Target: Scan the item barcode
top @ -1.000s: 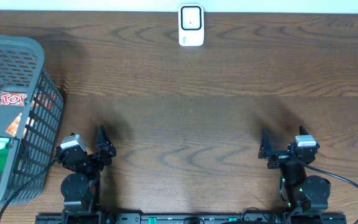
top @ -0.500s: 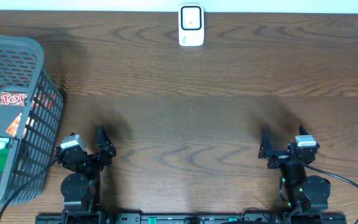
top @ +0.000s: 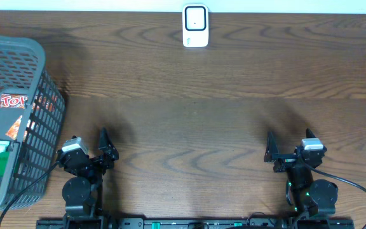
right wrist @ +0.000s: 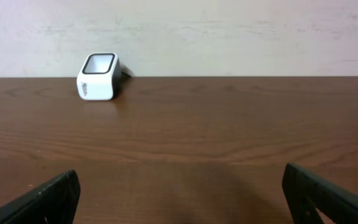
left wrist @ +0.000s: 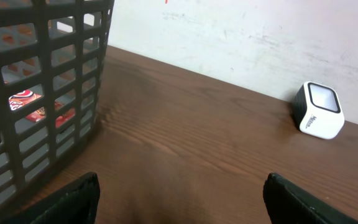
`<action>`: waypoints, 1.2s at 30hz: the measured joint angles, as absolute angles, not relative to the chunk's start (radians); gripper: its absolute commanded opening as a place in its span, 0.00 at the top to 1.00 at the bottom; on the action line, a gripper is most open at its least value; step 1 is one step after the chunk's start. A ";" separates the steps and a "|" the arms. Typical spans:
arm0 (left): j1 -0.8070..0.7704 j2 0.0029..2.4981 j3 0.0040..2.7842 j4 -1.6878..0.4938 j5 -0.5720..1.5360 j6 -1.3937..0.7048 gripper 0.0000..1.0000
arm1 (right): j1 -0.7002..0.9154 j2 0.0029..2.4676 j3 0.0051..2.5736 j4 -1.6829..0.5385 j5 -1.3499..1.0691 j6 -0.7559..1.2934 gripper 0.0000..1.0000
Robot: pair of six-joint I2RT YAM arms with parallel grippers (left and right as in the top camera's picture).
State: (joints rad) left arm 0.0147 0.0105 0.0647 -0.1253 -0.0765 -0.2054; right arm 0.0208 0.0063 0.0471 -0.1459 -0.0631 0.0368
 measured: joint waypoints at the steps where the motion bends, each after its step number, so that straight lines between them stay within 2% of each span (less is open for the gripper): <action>1: 0.015 0.010 0.065 -0.125 -0.076 -0.205 0.15 | 0.021 0.006 0.047 -0.146 -0.063 0.037 0.01; 11: 0.015 0.010 0.060 -0.111 -0.048 -0.205 0.16 | 0.021 0.006 0.047 -0.146 -0.063 0.037 0.01; 23: 0.015 0.028 0.112 -0.136 0.481 -0.213 0.16 | 0.021 0.007 0.047 -0.146 -0.063 0.037 0.01; 29: 0.015 0.249 0.458 -0.312 0.559 -0.241 0.15 | 0.021 0.008 0.046 -0.147 -0.063 0.037 0.01; 36: 0.015 0.722 1.069 -0.735 0.697 -0.186 0.15 | 0.021 0.009 0.044 -0.147 -0.062 0.037 0.01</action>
